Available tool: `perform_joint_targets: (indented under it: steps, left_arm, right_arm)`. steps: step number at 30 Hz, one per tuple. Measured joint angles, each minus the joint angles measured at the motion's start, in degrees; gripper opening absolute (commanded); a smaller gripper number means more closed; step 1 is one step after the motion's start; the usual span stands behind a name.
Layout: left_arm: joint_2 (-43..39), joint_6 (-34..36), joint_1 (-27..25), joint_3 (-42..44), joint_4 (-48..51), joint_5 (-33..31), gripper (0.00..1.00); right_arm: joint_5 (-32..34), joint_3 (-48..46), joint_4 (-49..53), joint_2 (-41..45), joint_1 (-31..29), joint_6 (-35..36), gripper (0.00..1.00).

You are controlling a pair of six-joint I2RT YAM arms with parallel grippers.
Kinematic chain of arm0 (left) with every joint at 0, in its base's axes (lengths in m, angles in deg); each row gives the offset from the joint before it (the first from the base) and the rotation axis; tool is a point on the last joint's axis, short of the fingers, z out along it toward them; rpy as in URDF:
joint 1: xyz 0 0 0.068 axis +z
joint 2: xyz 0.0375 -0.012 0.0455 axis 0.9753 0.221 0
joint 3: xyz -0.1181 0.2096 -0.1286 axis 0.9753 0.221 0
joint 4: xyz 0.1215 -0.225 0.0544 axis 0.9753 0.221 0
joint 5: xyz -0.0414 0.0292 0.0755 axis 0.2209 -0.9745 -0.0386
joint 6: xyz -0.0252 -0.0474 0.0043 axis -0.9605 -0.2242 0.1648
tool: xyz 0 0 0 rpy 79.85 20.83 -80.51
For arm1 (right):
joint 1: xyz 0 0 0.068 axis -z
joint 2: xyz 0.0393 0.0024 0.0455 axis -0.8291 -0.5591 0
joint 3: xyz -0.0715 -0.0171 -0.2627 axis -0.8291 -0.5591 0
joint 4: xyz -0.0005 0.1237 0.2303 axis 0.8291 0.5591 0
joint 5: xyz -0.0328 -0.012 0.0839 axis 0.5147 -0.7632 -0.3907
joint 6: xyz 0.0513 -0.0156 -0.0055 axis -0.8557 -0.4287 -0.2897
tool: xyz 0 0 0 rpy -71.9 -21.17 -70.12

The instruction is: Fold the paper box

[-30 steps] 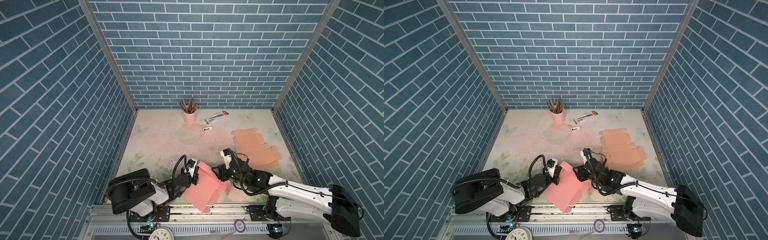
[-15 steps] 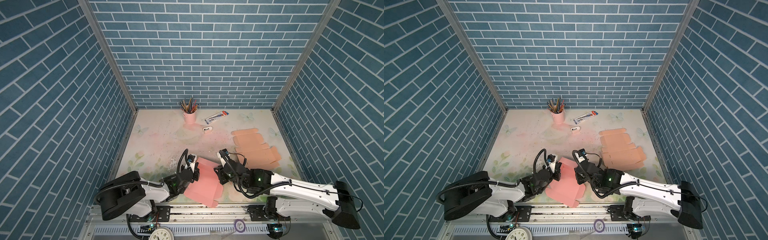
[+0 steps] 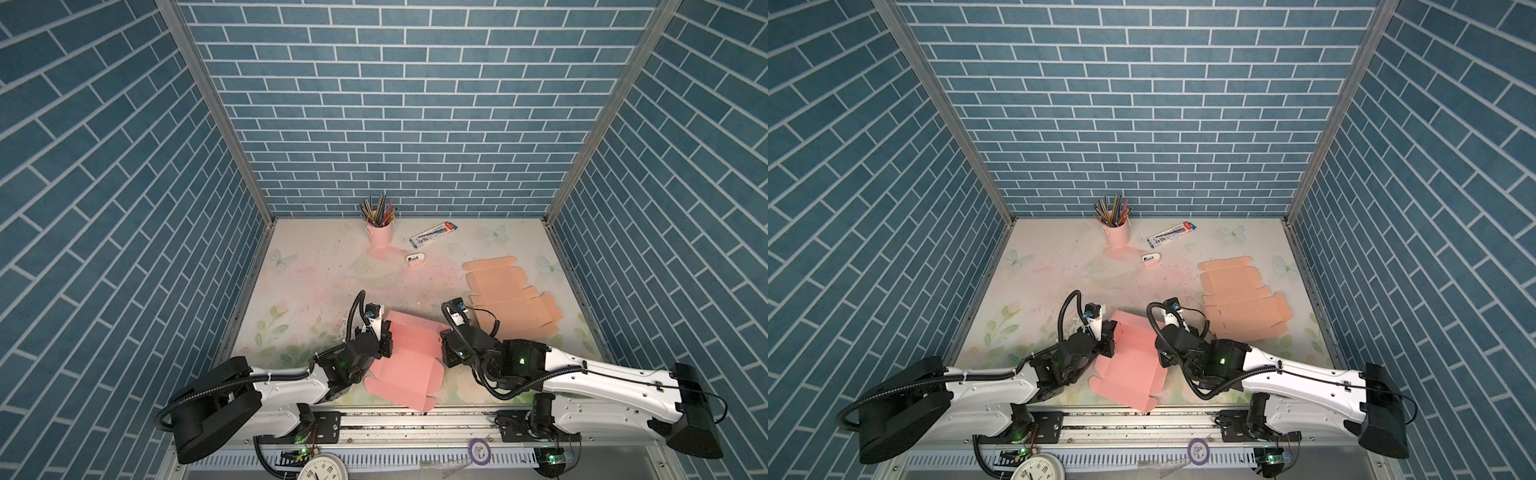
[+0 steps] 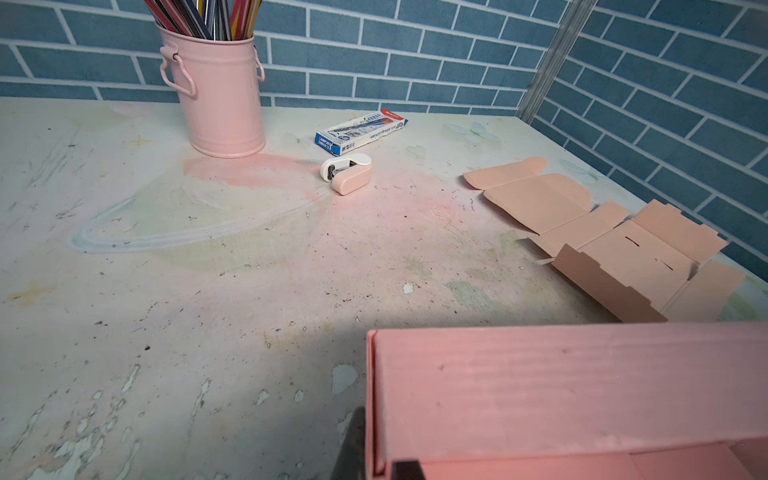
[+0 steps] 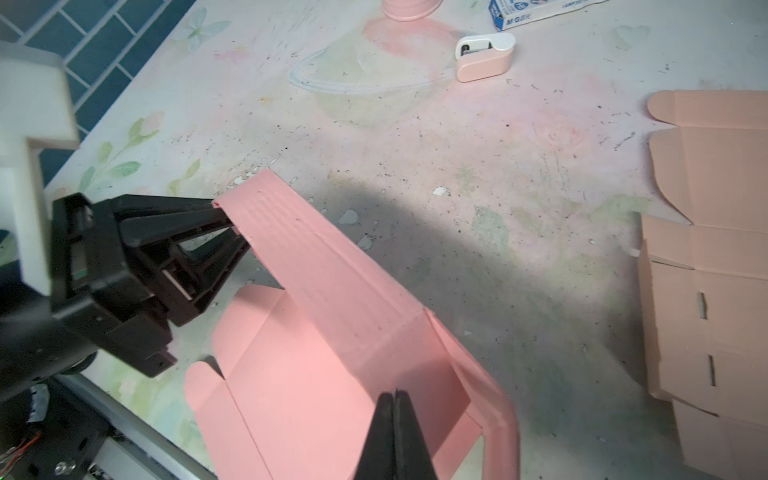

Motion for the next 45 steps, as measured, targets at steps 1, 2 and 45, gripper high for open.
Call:
perform_joint_targets:
  steps: [1, 2, 45]
  left_arm:
    - [0.0, -0.09, 0.0, 0.0, 0.15, 0.2, 0.1]
    - [0.0, -0.17, 0.0, 0.0, 0.31, 0.42, 0.1]
    - [-6.19, -3.02, 3.13, -2.38, 11.34, 5.9, 0.08]
  right_arm:
    - [0.31, -0.24, 0.17, 0.15, 0.0, -0.35, 0.06]
    - [0.5, -0.48, 0.24, 0.28, 0.0, -0.42, 0.06]
    - [1.07, -1.55, -6.86, -1.79, 0.02, 2.08, 0.21]
